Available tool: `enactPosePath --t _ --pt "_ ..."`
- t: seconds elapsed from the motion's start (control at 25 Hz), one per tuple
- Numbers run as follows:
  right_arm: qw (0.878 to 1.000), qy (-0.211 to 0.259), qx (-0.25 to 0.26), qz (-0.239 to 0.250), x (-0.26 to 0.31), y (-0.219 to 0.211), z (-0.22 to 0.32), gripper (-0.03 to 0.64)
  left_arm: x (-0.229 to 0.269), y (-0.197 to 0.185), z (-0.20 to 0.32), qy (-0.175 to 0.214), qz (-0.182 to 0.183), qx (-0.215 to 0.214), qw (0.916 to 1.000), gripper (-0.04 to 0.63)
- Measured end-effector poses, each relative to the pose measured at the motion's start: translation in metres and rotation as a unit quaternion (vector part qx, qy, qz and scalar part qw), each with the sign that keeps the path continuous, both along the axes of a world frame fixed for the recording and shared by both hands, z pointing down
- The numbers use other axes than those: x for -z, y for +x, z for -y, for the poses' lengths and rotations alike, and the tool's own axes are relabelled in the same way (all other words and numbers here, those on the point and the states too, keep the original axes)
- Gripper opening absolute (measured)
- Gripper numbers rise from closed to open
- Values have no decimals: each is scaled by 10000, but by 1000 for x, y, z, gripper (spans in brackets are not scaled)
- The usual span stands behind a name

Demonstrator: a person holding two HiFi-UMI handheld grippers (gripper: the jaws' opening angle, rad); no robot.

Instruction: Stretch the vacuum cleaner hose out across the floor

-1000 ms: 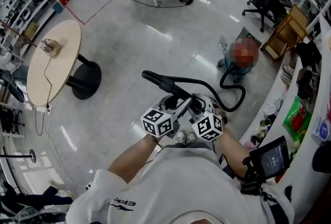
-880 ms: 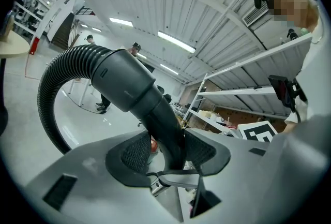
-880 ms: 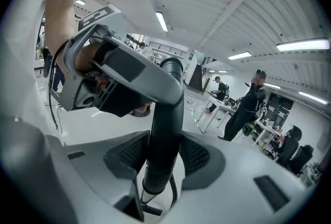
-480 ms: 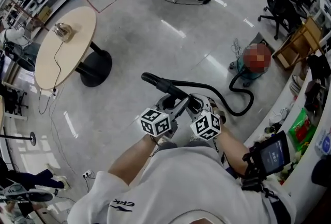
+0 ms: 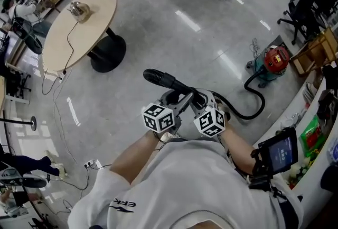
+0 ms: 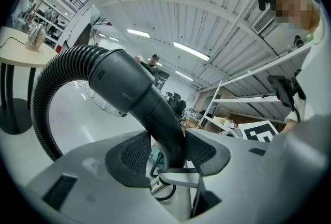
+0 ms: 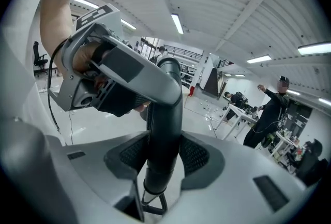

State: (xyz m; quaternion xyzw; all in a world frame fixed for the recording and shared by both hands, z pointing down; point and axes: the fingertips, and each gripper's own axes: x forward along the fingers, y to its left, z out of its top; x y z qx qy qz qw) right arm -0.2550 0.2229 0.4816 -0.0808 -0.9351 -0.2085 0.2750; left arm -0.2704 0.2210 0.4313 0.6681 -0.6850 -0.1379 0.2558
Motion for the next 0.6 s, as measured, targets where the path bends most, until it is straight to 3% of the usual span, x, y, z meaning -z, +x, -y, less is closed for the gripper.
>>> enactPosePath --t 0.6 --pt "9975 -210 677 -75 -8 -87 -116 170 -9 -89 -117 -57 -44 777 9969 192"
